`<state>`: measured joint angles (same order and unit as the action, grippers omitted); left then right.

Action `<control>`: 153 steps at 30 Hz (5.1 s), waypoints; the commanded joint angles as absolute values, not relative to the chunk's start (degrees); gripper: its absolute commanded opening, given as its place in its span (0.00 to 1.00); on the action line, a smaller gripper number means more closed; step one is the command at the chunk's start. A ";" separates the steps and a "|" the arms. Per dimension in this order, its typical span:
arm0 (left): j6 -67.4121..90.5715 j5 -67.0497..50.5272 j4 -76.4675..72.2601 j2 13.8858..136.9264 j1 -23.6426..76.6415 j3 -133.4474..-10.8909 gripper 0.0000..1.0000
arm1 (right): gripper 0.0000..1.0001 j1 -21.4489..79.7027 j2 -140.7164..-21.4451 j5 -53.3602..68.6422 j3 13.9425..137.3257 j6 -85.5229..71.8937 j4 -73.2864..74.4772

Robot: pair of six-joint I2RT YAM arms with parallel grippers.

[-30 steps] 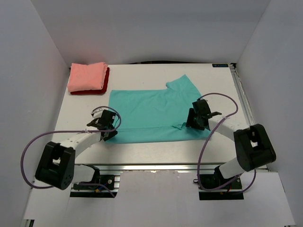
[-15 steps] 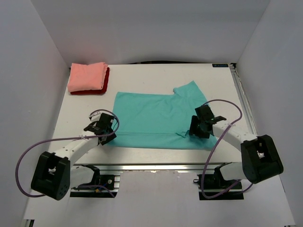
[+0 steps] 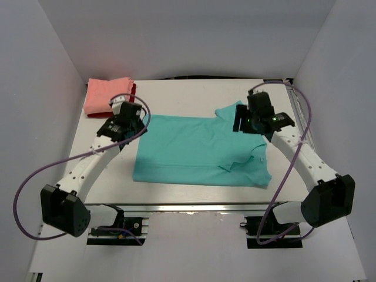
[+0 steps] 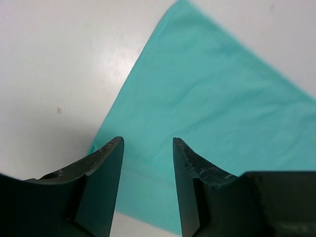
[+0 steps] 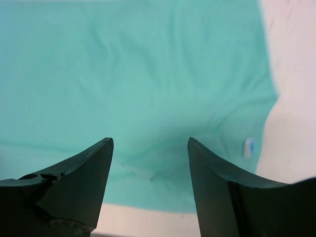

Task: Fold and stack the t-shirts
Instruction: Fold the flattened tshirt in 1/3 of the way, then grap the side of the flattened tshirt furthest away from the robot with both arms

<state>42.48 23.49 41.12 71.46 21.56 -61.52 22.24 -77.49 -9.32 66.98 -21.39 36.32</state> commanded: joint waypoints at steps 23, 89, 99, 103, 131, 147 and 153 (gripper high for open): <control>22.85 16.00 32.52 122.51 7.74 -104.15 0.74 | 0.81 10.37 -124.53 -6.08 111.00 -9.32 21.88; 26.19 2.19 32.95 126.48 7.91 -101.78 0.42 | 0.85 7.56 -131.57 -2.90 109.60 -11.51 18.90; 25.75 2.20 32.26 126.21 7.91 -101.34 0.00 | 0.85 7.30 -132.36 -2.46 111.18 -11.51 18.81; 25.58 2.11 32.26 126.21 7.91 -101.08 0.00 | 0.85 7.12 -132.19 -2.11 111.09 -11.60 18.37; 24.87 2.02 31.11 124.72 7.91 -99.49 0.00 | 0.67 7.03 -141.24 -0.88 119.09 -10.55 19.60; 24.79 2.55 31.29 124.72 7.91 -99.40 0.00 | 0.00 6.94 -141.42 -0.53 119.36 -9.76 19.69; 24.79 3.07 31.20 124.54 7.91 -99.32 0.00 | 0.00 6.94 -140.36 -0.53 118.30 -10.02 18.90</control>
